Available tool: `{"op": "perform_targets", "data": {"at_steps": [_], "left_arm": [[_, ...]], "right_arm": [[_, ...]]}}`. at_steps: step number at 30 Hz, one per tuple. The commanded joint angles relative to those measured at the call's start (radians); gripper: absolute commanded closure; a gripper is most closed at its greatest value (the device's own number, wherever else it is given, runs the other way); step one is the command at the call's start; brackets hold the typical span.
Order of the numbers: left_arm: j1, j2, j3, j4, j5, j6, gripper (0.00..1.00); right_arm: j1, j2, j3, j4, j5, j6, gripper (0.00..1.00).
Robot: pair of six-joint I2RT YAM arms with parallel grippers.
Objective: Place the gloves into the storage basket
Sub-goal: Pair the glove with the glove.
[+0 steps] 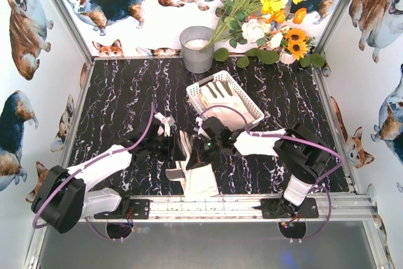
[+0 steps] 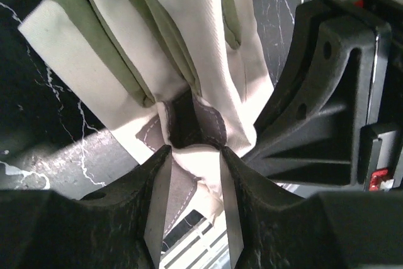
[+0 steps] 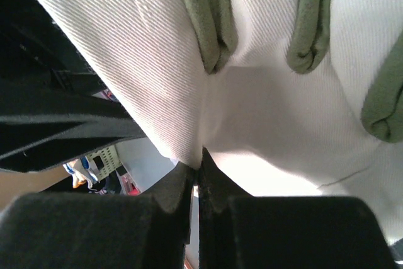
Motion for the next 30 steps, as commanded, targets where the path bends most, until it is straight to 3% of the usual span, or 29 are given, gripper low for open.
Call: {"op": "perform_targets", "data": {"at_steps": [1,5,8,11,18,25,30], "left_arm": [[0.025,0.023,0.047,0.064,0.026,0.032,0.69],[0.026,0.073,0.072,0.061,0.027,0.026,0.73],[0.025,0.129,0.123,-0.065,-0.071,0.025,0.81],[0.025,0.173,0.179,-0.183,-0.110,0.044,0.82],[0.001,0.202,0.237,-0.306,-0.010,0.099,0.70],[-0.037,0.243,0.284,-0.311,-0.060,0.115,0.67],[-0.064,0.266,0.315,-0.410,-0.115,0.137,0.67]], "right_arm": [[0.001,-0.040,-0.002,0.054,0.009,0.002,1.00],[0.000,-0.041,-0.004,0.057,0.008,0.002,1.00],[0.001,-0.044,-0.007,0.058,0.010,0.002,1.00],[0.001,-0.046,-0.008,0.057,0.011,0.002,1.00],[0.001,-0.038,-0.008,0.066,0.010,0.005,1.00],[0.001,-0.035,-0.010,0.073,0.006,0.007,1.00],[0.001,-0.050,-0.010,0.056,0.022,-0.001,1.00]]}}
